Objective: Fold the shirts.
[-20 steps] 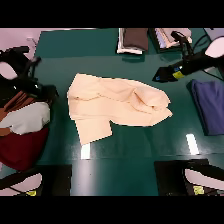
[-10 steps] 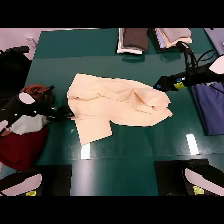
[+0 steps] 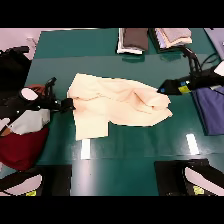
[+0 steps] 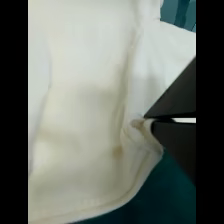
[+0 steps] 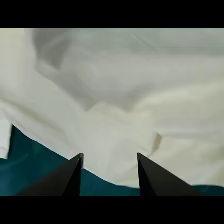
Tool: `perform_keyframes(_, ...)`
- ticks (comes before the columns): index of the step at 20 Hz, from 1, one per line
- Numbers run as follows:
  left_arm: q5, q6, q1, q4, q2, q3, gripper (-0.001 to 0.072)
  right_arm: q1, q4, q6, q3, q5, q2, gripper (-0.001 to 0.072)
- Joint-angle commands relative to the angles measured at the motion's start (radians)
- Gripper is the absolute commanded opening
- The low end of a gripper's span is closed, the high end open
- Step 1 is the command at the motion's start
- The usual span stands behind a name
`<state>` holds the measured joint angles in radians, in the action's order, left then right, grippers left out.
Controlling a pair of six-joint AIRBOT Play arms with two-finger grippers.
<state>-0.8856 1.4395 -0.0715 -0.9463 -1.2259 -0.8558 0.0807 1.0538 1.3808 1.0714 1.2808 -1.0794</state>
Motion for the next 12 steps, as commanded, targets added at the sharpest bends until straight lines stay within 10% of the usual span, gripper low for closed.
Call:
perform_keyframes(1,-0.021,-0.010,0.006,-0.027,0.040,-0.064,0.0021,0.172,0.052,-0.013,-0.164,0.031,0.062,0.0399)
perform_keyframes(3,-0.021,-0.011,0.006,-0.030,0.050,-0.071,0.0021,0.301,0.087,-0.014,-0.276,0.029,0.077,0.0580)
perform_keyframes(12,-0.024,-0.008,0.006,-0.030,0.050,-0.071,0.0021,0.272,-0.033,-0.106,-0.361,-0.146,-0.128,0.0456)
